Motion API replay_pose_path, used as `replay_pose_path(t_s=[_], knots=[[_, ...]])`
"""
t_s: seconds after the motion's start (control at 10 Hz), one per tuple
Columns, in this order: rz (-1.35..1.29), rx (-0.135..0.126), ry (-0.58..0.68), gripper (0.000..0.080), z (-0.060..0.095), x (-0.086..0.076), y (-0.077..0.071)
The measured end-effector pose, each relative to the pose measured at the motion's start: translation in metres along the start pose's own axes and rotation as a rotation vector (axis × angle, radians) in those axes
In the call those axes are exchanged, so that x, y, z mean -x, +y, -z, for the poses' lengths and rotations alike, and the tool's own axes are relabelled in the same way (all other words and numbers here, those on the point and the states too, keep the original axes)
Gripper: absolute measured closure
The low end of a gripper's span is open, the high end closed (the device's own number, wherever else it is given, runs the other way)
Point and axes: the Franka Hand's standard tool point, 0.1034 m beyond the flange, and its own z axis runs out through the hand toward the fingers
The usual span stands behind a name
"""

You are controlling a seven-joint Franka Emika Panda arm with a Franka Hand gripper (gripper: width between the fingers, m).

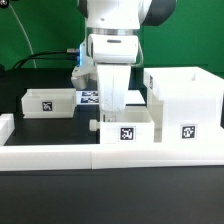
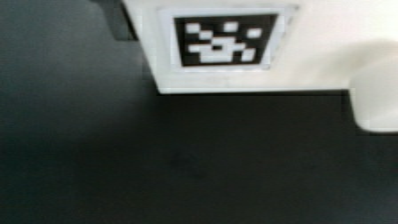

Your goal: Assemble drawer

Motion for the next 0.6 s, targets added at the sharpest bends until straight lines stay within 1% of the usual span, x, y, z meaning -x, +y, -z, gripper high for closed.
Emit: replay_pose_path(t_s=[0.2, 0.6], knots=[[0.065, 0.0, -0.017, 0.0757, -0.001, -0.01, -0.001], [0.051, 0.001, -0.025, 0.0757, -0.0009, -0.0086, -0.0008]])
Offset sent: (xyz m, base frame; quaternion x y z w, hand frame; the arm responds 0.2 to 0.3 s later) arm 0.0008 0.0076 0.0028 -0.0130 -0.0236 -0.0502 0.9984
